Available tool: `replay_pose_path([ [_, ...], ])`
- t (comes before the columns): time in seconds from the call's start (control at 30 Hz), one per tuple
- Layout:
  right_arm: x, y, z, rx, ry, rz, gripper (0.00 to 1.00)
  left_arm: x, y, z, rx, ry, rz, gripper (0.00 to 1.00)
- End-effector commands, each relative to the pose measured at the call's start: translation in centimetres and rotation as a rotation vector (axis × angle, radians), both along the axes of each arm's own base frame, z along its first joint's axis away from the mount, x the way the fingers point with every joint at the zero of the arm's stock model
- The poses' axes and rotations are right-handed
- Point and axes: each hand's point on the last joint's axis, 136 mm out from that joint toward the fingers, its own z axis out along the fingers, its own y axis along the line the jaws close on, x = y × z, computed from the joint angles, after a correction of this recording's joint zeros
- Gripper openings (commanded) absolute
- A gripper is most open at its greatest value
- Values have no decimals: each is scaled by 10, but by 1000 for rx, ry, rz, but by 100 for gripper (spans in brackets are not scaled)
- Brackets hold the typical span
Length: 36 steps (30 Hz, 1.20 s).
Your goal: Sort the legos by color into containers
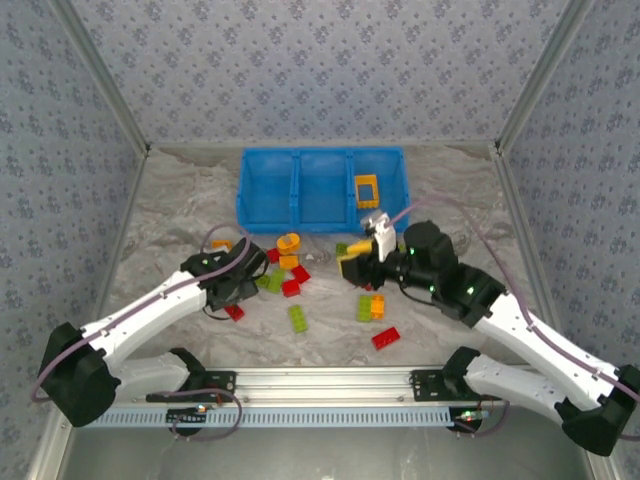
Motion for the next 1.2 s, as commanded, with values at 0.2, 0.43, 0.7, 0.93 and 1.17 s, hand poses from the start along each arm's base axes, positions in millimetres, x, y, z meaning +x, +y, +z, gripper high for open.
replay_pose_path([
  [0.2, -22, 29, 0, 90, 1, 53, 47, -10, 8, -43, -92, 26, 128, 65],
  [0.43, -24, 40, -6, 63, 21, 73, 47, 6, 5, -51, -144, -10, 136, 64],
  [0.7, -22, 40, -11, 48, 31, 60, 47, 0, 6, -66, -135, 38, 144, 49],
  [0.93, -18, 39, -12, 38, 31, 38, 45, -4, 11, -67, -123, 33, 148, 34],
  [1.17, -13, 38, -1, 44, 14, 12, 44, 19, 3, -6, -53, -101, 33, 21],
])
